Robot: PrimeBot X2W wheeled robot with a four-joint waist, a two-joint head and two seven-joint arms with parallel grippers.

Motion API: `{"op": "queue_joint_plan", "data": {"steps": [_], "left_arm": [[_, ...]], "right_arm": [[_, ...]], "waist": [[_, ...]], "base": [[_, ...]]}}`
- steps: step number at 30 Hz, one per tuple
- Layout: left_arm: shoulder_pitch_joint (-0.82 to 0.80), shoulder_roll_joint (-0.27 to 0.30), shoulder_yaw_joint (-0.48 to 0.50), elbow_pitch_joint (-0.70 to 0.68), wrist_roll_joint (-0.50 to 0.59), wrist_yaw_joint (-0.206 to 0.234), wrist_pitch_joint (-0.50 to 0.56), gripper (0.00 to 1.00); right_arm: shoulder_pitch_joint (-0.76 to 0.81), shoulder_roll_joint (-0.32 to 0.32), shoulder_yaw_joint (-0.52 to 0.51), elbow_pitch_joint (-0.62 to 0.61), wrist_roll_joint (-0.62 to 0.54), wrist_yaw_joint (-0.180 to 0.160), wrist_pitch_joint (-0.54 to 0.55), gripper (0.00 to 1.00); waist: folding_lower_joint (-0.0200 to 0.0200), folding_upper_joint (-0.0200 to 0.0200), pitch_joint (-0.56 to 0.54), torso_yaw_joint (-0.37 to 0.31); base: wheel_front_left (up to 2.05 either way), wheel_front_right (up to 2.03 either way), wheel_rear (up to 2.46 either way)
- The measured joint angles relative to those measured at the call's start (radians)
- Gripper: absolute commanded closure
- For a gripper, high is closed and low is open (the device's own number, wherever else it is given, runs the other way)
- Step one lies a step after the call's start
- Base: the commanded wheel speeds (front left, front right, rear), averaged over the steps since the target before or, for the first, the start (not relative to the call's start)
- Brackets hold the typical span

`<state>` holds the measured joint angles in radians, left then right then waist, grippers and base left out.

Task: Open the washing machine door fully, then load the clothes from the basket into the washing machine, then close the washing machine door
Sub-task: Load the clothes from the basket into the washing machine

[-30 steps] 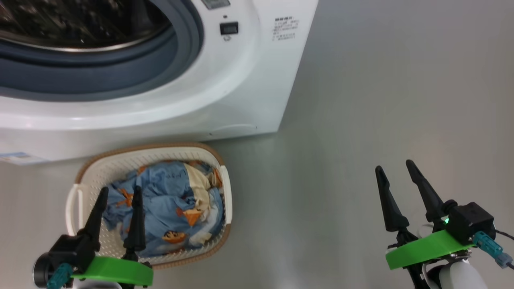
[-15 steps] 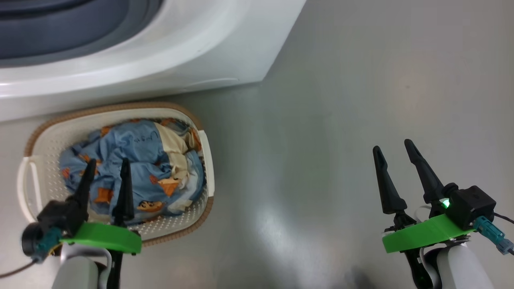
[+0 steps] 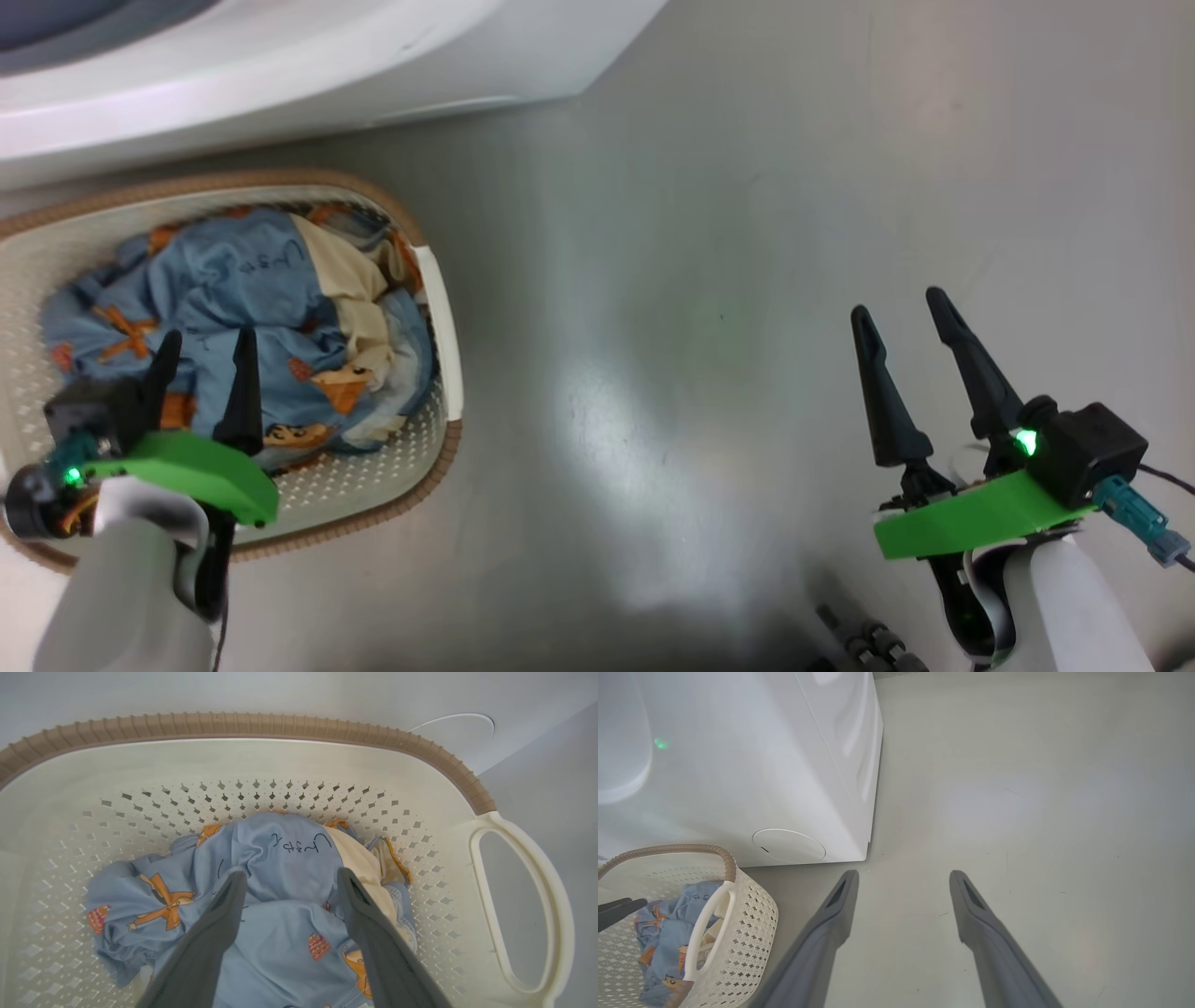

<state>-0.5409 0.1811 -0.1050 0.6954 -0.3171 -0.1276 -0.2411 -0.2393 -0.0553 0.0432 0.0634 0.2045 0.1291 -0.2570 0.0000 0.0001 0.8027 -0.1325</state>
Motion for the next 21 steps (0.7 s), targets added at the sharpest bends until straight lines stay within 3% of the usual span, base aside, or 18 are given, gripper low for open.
{"op": "queue_joint_plan", "data": {"steps": [10, 21], "left_arm": [[-0.141, 0.073, -0.122, 0.159, -0.179, 0.0, 0.166, 0.0], [-0.227, 0.122, -0.186, 0.239, -0.31, 0.0, 0.323, 0.0]], "right_arm": [[-0.016, 0.002, 0.014, -0.007, 0.004, 0.0, 0.0, 0.0], [-0.033, 0.003, 0.034, -0.008, 0.054, 0.0, 0.0, 0.0]], "waist": [[0.0, 0.0, 0.059, -0.035], [0.0, 0.0, 0.104, -0.075]], "base": [[0.0, 0.0, 0.0], [0.0, 0.0, 0.0]]}}
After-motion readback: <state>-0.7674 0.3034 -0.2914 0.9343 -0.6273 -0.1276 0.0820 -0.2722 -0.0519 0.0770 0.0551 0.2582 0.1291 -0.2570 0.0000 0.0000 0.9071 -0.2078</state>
